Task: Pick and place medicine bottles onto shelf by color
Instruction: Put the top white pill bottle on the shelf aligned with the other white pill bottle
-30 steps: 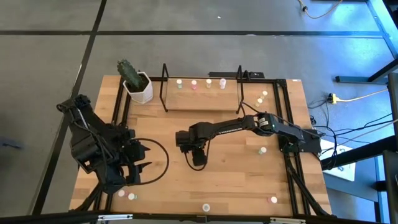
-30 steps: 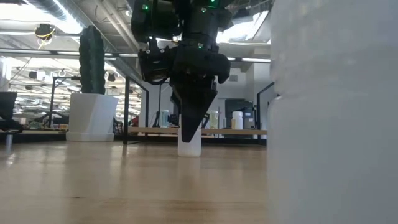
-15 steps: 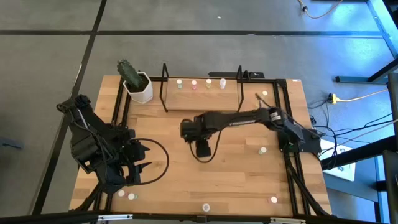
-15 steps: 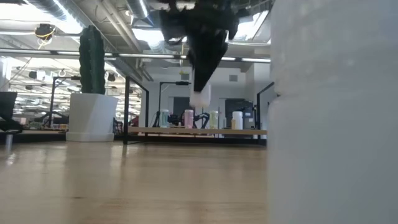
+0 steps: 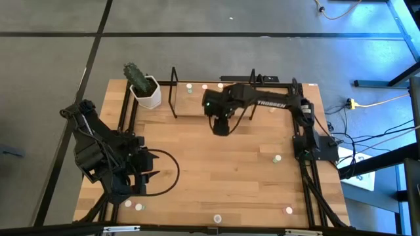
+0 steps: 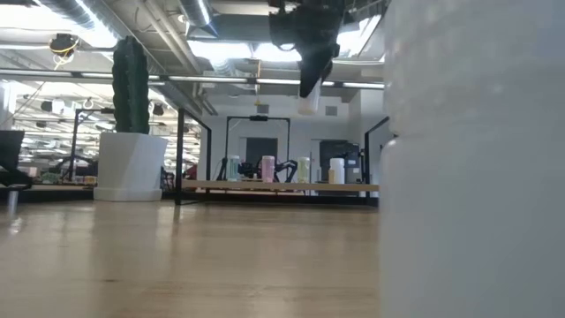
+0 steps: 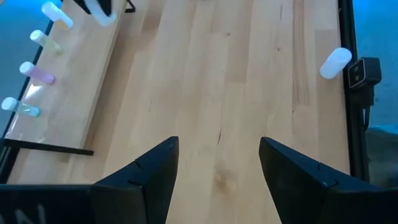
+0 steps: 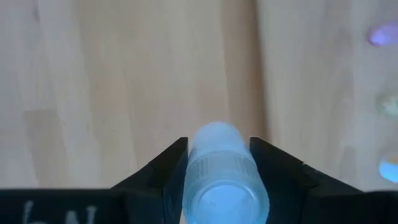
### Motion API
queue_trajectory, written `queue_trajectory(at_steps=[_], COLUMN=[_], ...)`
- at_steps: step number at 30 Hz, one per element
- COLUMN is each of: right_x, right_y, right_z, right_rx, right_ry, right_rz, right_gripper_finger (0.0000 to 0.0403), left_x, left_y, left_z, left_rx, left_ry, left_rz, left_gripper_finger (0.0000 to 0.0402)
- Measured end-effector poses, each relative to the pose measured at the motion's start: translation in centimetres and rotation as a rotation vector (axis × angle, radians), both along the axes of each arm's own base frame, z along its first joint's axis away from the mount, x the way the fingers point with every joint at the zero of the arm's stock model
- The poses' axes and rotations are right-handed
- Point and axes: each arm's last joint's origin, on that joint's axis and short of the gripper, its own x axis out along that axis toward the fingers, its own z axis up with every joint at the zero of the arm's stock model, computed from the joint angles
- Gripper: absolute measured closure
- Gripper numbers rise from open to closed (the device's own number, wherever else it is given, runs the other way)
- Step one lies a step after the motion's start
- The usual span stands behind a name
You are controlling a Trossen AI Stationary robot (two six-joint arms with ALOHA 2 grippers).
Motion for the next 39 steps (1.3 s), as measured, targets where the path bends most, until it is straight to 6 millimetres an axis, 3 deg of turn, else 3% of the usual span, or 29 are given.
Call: queue_trajectory(at_steps=[8,14,20,30,39], right_x=[-1.1,-1.7,-2.2,-3.7,-4.1], right_y=[-3.4,-5.5,-7.1,-10.1,-11.2], right_z=[0.1,0.1,-1.2,-4.5,-5.1], right_rx=[0.032,0.028,0.022,0.017,0.01], right_ry=[0.021,0.022,0.056,0.135,0.137], right_rz=[0.008,-0.033,-0.068,-0.08,-0.065], right_gripper_finger=[0.0238,0.0238,0.0238,0.0238,0.0238], left_x=[0.3,1.2,2.5,4.4,5.3], left_y=[0.3,1.3,2.9,5.8,7.7], left_z=[0.1,0.3,0.5,0.6,0.6], left_rx=[0.063,0.041,-0.016,0.002,-0.02], left_ry=[-0.034,-0.147,-0.282,-0.305,-0.316], left_rz=[0.001,0.175,0.4,0.558,0.672], left_gripper_finger=[0.0184,0.0184,0.0184,0.0184,0.0184])
